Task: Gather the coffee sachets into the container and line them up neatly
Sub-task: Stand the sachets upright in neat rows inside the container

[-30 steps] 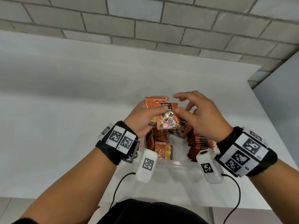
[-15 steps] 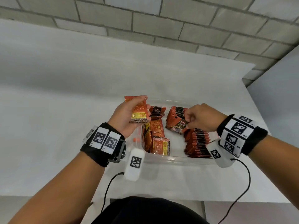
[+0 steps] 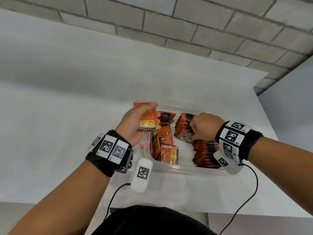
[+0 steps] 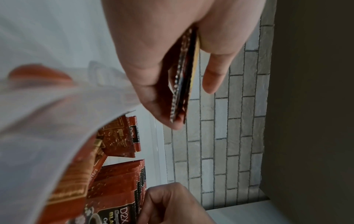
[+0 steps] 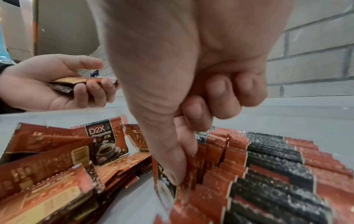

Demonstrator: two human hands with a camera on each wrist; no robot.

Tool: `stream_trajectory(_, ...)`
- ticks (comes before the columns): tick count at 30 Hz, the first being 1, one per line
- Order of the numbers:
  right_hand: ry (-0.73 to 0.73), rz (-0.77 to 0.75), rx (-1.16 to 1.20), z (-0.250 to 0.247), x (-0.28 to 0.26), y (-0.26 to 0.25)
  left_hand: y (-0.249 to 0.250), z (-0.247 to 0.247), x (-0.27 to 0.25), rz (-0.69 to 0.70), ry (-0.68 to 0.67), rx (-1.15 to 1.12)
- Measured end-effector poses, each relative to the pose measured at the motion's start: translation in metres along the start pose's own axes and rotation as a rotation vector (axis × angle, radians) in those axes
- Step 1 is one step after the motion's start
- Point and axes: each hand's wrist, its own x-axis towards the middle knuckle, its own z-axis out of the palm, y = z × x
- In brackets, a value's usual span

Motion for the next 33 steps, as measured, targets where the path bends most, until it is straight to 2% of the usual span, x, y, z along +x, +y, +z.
stream_trajectory(8,0.019,0.005,-0.005,-0.001,-0.001,0.002,0.001,0.001,0.001,-0.004,0.000,0.006)
stream_trajectory(12,0.005,0.010,0.052,-0.001,-0.002,0.006,0.001,0.001,0.002,-0.004,0.007,0.004)
stream_trajectory(18,0.068,0.044,0.145,0.000,-0.005,0.012,-0.002,-0.001,0.004,-0.014,0.067,-0.011)
stream_trajectory(28,0.086,0.065,0.138,-0.003,-0.006,0.010,-0.006,-0.001,0.006,0.005,0.055,0.002)
stream_trajectory(33,0.135,0.025,0.285,-0.011,-0.013,0.012,-0.005,0.000,0.005,0.012,0.066,-0.027)
